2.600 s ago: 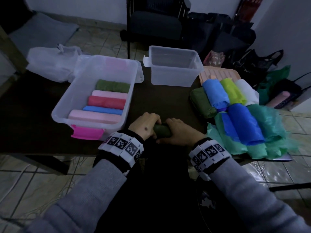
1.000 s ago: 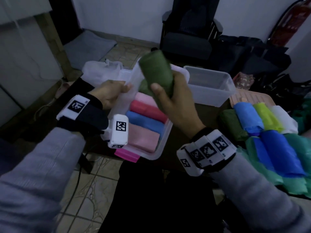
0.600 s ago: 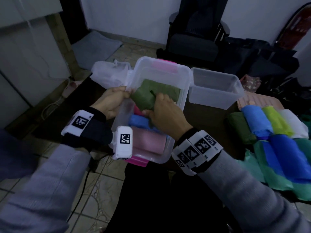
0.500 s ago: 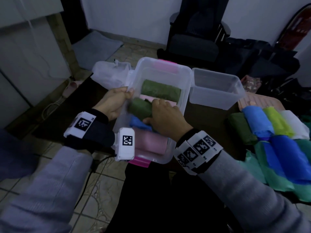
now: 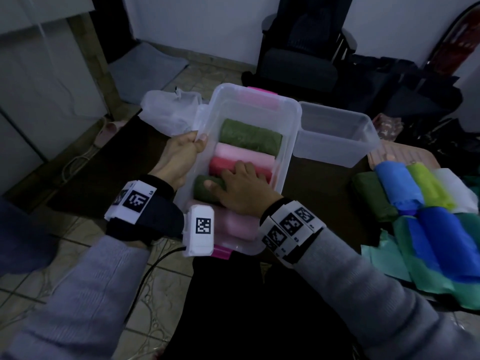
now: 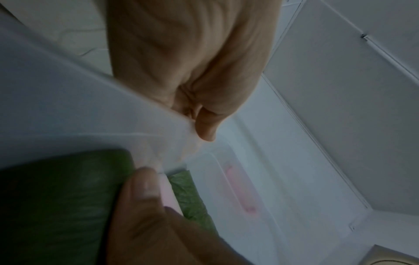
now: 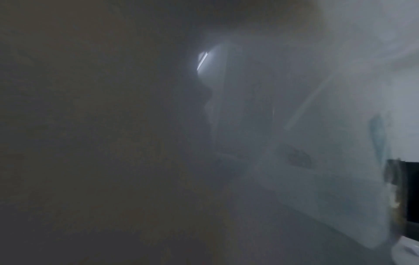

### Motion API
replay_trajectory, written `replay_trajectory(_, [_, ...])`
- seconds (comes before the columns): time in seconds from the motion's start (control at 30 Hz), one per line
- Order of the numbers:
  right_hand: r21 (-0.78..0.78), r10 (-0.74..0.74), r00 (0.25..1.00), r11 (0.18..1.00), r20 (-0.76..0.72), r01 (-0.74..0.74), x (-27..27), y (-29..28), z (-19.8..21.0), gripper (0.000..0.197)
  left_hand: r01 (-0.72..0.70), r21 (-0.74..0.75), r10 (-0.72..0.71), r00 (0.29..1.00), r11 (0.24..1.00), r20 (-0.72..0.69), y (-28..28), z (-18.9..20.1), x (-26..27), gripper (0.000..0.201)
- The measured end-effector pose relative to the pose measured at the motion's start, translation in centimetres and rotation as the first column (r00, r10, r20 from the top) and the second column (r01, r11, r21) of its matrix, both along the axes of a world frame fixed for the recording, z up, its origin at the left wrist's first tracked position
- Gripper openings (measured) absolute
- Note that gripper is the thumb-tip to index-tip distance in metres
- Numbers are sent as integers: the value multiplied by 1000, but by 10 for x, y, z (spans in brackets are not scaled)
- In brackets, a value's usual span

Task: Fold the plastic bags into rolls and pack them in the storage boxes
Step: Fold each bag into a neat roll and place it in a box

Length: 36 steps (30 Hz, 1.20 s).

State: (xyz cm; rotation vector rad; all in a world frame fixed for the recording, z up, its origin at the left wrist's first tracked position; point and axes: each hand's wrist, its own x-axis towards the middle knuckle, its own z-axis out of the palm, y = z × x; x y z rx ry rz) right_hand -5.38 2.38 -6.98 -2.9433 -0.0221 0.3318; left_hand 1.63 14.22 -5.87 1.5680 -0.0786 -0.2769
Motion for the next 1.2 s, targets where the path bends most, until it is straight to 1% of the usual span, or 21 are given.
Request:
replay_trajectory(0.2, [100,-32,998,995,58,26,2,3,-6,52,-11,20,11,999,1000,30,-2,-2,-2,24])
replay_trajectory(0.37, [-92,26,984,996,175,-10,-1,7,-12,50,-21,40,20,999,999,36,-3,-2,-2,22])
replay_trajectory(0.43, [-147,53,951,989,304,-8,-4,11,-16,47,-26,49,24,999,998,37,-3,-2,-3,21])
replay_trajectory(0.47, [-151,69,912,988,403,-8,-7,13,-19,47,-30,56,28,999,998,41,-4,-2,-3,21])
replay_trajectory(0.53, [-109,102,856,993,507,-53,-14,15,-22,53,-39,64,36,998,997,57,-5,-1,-3,20])
replay_trajectory(0.6, [-81,134,908,991,397,-110,-21,14,-28,56,-56,71,51,996,996,74,-6,-2,-3,19])
replay_trajectory(0.67, [-62,133,966,991,223,-122,-26,11,-31,56,-65,80,58,995,995,76,-6,-3,-2,19])
replay_trajectory(0.77, [-70,131,968,991,214,-118,-25,10,-32,57,-59,78,53,996,995,76,-6,-4,-1,22])
replay_trajectory(0.8, [-31,136,965,991,226,-133,-24,10,-30,56,-63,83,56,995,995,80,-6,-5,-1,22])
replay_trajectory(0.83, [60,143,950,984,276,-165,-23,9,-26,55,-68,93,60,994,993,87,-7,-5,0,23])
replay_trajectory(0.87, [193,129,919,958,372,-212,-23,8,-22,52,-72,104,61,993,992,99,-7,-6,2,25])
replay_trajectory(0.9, [315,72,854,911,516,-267,-23,5,-17,48,-75,124,61,992,989,113,-8,-7,4,28])
replay_trajectory(0.93, [367,-28,742,881,670,-299,-23,0,-13,46,-79,150,60,990,985,128,-8,-9,7,29])
replay_trajectory(0.97, [395,-168,626,886,762,-242,-25,-5,-8,46,-84,180,60,989,980,137,-8,-10,10,30])
replay_trajectory(1.0, [463,-331,557,879,762,-112,-23,-13,-9,47,-87,205,60,989,975,133,-10,-10,12,30])
replay_trajectory(1.03, [567,-487,564,823,667,39,-23,-21,-10,49,-94,227,66,990,969,128,-11,-11,14,30])
replay_trajectory(1.07, [680,-606,611,718,509,147,-21,-30,-13,50,-99,254,69,990,962,123,-13,-12,18,30])
replay_trajectory(1.1, [788,-655,676,589,336,178,-20,-38,-16,47,-94,272,65,991,958,115,-15,-12,21,28])
replay_trajectory(1.13, [867,-648,735,466,200,175,-19,-44,-19,42,-88,286,61,993,954,102,-17,-12,24,26])
replay_trajectory(1.17, [902,-627,773,385,100,196,-20,-47,-20,39,-79,296,54,994,952,94,-19,-12,27,27])
replay_trajectory(1.2, [908,-612,789,356,48,221,-21,-49,-18,38,-75,315,51,995,946,86,-22,-13,31,30])
